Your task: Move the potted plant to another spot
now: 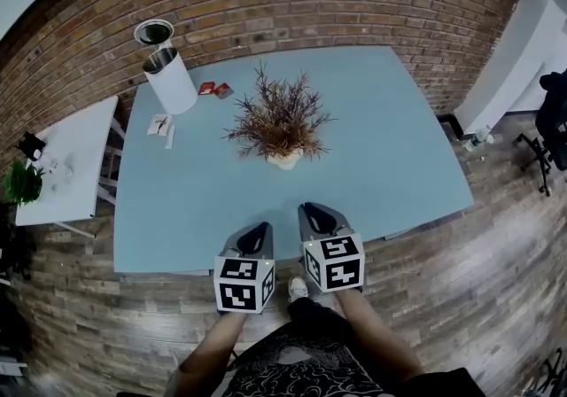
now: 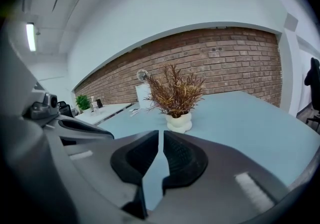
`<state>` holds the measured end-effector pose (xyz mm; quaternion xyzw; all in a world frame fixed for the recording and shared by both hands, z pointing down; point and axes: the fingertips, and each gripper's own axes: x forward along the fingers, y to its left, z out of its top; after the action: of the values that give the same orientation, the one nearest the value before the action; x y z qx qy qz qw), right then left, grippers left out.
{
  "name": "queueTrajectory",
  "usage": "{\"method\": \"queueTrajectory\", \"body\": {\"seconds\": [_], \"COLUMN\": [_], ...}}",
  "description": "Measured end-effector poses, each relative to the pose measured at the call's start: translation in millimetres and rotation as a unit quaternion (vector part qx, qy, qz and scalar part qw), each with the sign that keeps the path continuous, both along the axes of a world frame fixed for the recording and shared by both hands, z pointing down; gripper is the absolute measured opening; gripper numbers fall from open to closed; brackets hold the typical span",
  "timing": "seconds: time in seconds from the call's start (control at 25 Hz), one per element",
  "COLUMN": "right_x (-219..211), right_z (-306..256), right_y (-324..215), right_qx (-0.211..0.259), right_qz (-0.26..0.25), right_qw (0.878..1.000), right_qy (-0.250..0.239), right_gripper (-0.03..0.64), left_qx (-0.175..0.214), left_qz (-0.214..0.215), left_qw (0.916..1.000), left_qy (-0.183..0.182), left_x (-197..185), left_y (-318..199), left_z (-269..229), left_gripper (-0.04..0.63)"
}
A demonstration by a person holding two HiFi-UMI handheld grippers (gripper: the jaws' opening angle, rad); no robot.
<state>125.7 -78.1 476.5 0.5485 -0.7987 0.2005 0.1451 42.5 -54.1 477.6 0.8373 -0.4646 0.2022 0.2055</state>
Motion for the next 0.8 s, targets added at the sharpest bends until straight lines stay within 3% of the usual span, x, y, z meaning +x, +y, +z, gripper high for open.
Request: {"method": "queueTrajectory", "body": {"seconds": [0.8], "right_x": [11], "right_z": [32], "right_y": [-101], "right_qx": [-0.013], "right_qz": [-0.053], "right_qw": [0.998], "right_qy": [0.027], "right_gripper": [0.191], "left_qx": [-0.028], "left_qz": [-0.044], "left_qw": [0.9982], "left_qy": [-0.029], "left_x": [3], "left_y": [-74], "left_z": [23], "left_gripper": [0.000]}}
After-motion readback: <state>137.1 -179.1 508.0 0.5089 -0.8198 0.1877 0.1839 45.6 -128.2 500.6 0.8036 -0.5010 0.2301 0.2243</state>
